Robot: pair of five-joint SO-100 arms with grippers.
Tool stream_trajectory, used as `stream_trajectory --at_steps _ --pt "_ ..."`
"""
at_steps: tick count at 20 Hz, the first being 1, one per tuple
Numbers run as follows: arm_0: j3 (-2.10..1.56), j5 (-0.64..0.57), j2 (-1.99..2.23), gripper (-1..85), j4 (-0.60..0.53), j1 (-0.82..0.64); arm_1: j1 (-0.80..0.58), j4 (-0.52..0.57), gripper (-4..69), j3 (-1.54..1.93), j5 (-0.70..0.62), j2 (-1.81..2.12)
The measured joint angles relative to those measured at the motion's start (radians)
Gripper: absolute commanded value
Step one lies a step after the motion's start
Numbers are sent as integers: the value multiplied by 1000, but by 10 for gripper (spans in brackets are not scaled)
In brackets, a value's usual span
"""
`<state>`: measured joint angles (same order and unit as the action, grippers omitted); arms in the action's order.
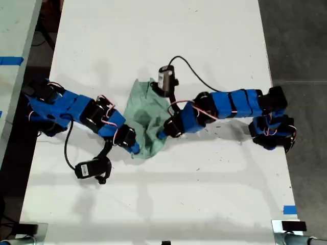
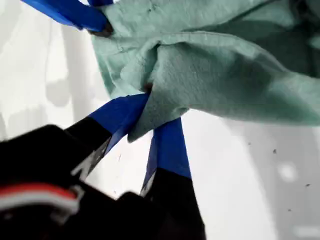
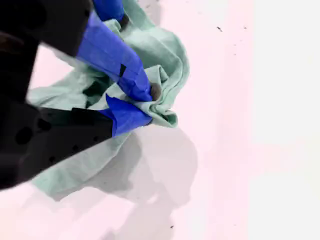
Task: Fold t shirt
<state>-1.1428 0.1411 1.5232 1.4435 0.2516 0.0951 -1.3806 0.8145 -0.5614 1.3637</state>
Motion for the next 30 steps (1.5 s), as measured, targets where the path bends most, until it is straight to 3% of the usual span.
stream_trajectory --at_steps 3,6,7,8,10,12,15,18,19,22,24,26,28,30 --pt "-169 -46 173 -3 67 -173 -161 -9 1 18 -114 54" --pt "-360 -173 302 -3 71 -402 -307 34 1 97 -215 54" --pt "-411 -219 322 70 71 -483 -357 57 29 121 -235 54" --pt "-449 -265 328 167 69 -563 -405 81 155 138 -250 49" --pt "-482 -357 316 283 71 -703 -494 123 227 141 -276 -2" --pt "-482 -437 245 288 77 -798 -551 127 394 144 -291 -52" --pt "-477 -515 216 269 112 -867 -597 66 441 126 -319 -55" --pt "-466 -523 284 239 146 -907 -630 -72 432 107 -339 -2" --pt "-469 -528 348 215 140 -913 -640 -130 363 107 -341 46" --pt "-572 -482 652 -2 150 -899 -650 -316 9 179 -316 321" --pt "-684 -362 923 -2 135 -793 -601 -333 9 420 -222 630" --pt "-865 -216 1210 -2 35 -609 -466 -304 9 709 -104 988" --pt "-1147 -121 1443 -2 -143 -425 -336 -242 9 1011 25 1321" --pt "-1457 -95 1566 -2 -347 -353 -264 -176 9 1328 123 1551"
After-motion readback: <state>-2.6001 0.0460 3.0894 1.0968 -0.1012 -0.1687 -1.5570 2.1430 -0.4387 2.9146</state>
